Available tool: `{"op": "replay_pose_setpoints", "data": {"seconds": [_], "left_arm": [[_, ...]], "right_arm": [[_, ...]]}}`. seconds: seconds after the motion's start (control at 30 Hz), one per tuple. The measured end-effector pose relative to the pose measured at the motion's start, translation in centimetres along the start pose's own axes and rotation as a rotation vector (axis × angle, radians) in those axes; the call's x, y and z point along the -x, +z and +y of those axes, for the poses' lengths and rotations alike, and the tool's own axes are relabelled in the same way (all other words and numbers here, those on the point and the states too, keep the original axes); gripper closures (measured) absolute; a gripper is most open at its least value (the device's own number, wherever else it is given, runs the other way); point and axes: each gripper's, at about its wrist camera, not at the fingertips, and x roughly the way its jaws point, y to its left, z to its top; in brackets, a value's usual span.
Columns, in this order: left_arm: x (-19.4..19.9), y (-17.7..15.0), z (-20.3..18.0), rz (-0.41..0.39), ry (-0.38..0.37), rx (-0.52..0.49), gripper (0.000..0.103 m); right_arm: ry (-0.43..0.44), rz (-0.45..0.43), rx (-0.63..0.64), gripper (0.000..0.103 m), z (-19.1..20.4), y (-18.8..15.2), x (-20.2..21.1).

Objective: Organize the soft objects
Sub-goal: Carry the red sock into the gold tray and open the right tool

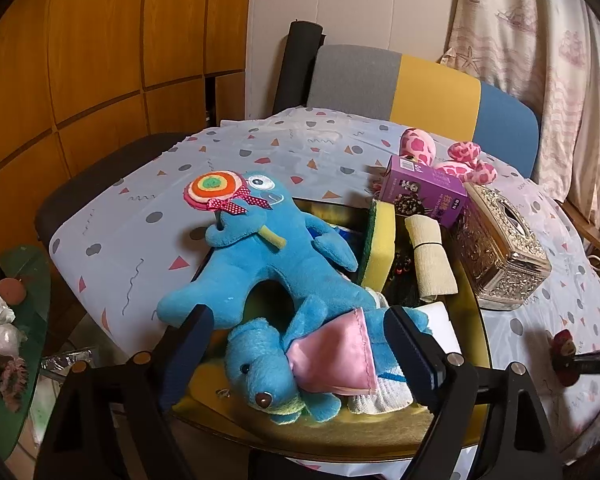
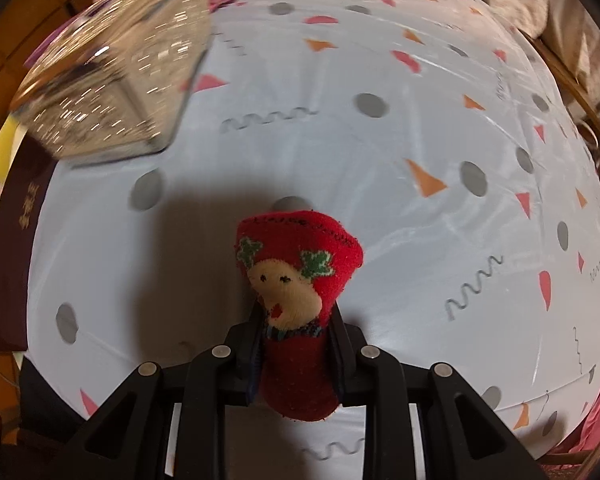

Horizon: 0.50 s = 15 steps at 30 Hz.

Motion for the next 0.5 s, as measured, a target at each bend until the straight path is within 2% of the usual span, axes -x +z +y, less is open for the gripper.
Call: {"op": "replay_pose_setpoints", "data": {"seconds": [0.23,0.33,0.43,0.5], "left_arm": [[0.2,-0.1,-0.1,-0.007,-0.003,0.0,0.014],[0.3,-0.1,0.0,-0.007,-0.002,0.003,0.014],[0.3,-0.1,-0.1,-0.009,-0.006,0.006,0.014],[0.5,-0.1,-0.1,-0.016,-0.007,0.004,0.013]], "right_arm": [[0.07,-0.031,0.018,0.077,2.5,-1.3,0.3],[0.142,-0.044,0.014,0.077,3.6,-2.1,0.6],[0.164,-0.057,0.018,0.077,5.2,-3.2,0.8],[0.231,-0.069,0.001,0.077,5.9,-3.7,1.2]]}}
